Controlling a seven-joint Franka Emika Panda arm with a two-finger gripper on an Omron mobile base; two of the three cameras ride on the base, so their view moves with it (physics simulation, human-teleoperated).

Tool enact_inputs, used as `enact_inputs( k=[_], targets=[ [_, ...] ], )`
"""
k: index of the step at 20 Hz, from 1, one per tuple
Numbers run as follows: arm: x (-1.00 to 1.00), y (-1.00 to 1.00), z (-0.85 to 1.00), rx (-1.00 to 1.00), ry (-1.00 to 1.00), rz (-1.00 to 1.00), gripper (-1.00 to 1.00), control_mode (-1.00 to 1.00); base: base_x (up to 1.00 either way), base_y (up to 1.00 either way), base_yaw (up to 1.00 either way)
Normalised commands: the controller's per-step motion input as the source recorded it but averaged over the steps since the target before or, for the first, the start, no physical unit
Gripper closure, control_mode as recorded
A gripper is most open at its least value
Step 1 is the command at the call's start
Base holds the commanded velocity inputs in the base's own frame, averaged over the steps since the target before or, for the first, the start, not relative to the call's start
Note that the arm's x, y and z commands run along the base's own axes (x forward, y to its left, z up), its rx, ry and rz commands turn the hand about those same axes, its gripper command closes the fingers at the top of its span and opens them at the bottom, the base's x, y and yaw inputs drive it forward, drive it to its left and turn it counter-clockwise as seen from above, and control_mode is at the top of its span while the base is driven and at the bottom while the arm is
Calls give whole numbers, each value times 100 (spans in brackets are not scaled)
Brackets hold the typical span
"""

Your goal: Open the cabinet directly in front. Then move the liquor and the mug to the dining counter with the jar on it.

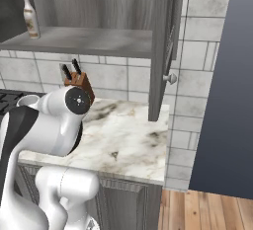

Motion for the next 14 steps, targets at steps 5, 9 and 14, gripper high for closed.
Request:
enact_inputs(
  k=[5,9,14],
  targets=[
    [-1,0,0,0,-1,0,100,-100,0,0,0],
    [0,0,0,0,0,0,100,-100,0,0,0],
    [0,0,0,0,0,0,100,100,-8,0,0]
  ],
)
